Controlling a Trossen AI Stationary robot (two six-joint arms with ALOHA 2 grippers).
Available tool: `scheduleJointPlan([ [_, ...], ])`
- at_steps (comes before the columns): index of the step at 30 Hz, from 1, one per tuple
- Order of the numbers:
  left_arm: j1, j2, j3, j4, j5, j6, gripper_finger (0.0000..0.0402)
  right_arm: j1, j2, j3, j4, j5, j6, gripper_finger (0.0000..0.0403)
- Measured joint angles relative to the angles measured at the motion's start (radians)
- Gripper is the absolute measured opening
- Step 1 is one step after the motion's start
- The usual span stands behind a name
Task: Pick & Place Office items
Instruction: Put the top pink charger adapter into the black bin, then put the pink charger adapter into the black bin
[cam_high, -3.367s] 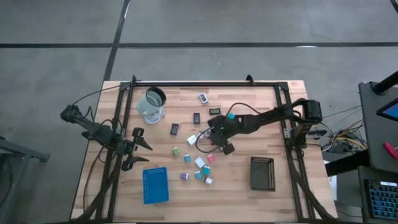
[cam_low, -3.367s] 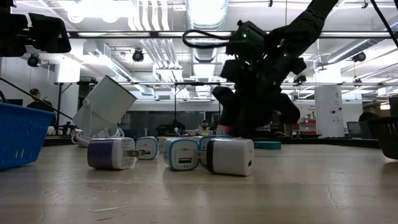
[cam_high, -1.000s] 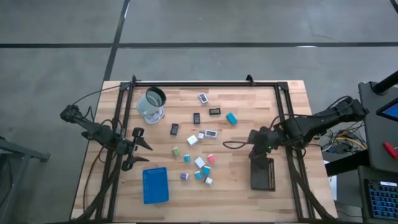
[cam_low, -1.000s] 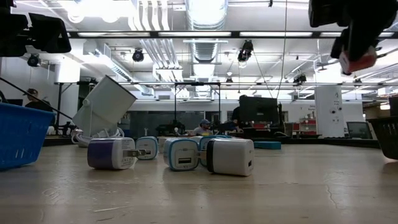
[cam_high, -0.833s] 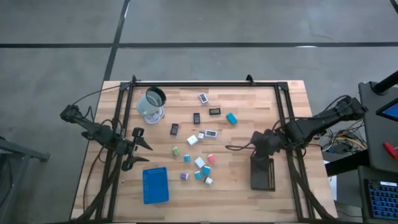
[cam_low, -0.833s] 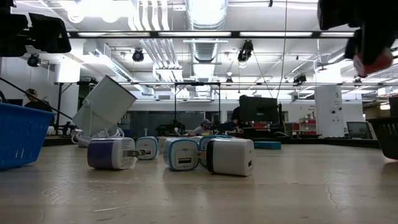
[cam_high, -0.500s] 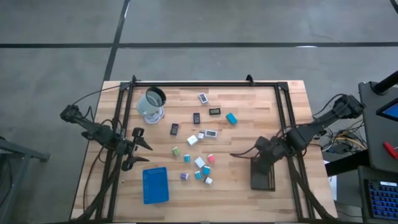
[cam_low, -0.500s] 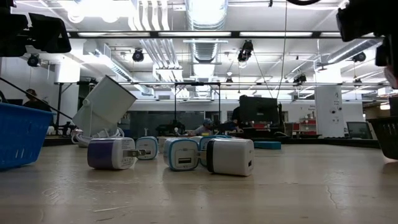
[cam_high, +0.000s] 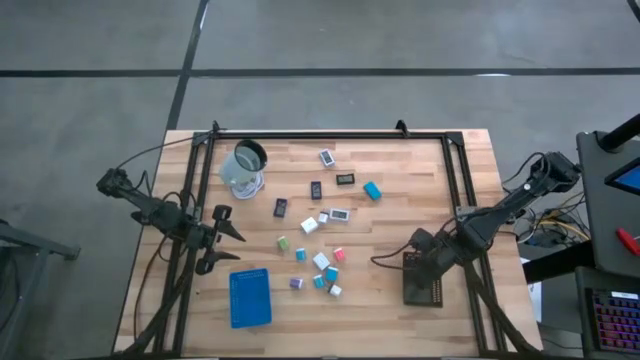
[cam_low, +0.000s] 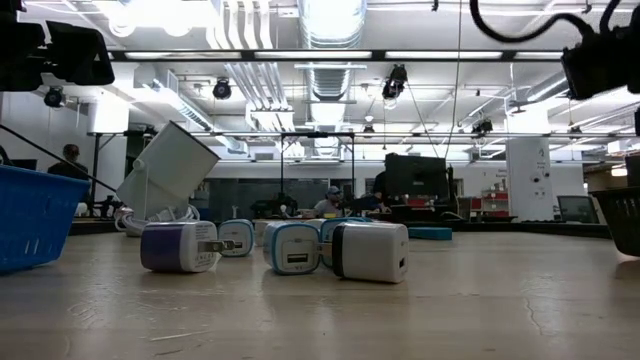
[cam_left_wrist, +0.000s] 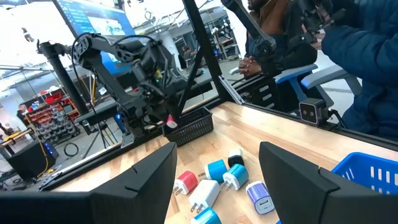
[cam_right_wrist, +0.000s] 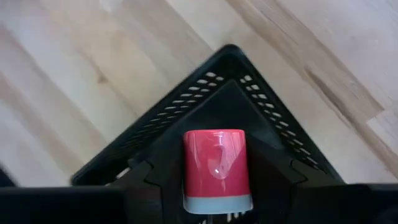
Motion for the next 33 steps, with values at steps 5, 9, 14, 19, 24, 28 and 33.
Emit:
scheduleJointPlan([
  [5, 0.000, 0.000, 0.000, 0.000, 0.000, 0.000, 0.0234, 0.000, 0.065, -0.001, 0.033, -0.001, 0.007, 0.0141],
  [9, 0.000, 0.000, 0.000, 0.000, 0.000, 0.000, 0.0234, 0.000, 0.132, -0.001, 0.071, -0.026, 0.071, 0.0141],
  [14, 0.000, 0.000, 0.000, 0.000, 0.000, 0.000, 0.0234, 0.000, 0.197, -0.001, 0.065, -0.036, 0.090, 0.0141],
  [19, 0.000, 0.000, 0.000, 0.000, 0.000, 0.000, 0.0234, 0.000, 0.220, -0.001, 0.067, -0.036, 0.103, 0.0142],
  [24, 0.000, 0.000, 0.000, 0.000, 0.000, 0.000, 0.0234, 0.000, 0.224, -0.001, 0.071, -0.028, 0.106, 0.0158],
  [28, 0.000, 0.000, 0.000, 0.000, 0.000, 0.000, 0.0234, 0.000, 0.225, -0.001, 0.075, -0.027, 0.106, 0.0177],
  [33, 0.000, 0.000, 0.000, 0.000, 0.000, 0.000, 0.0234, 0.000, 0.225, -0.001, 0.080, -0.026, 0.106, 0.0194],
])
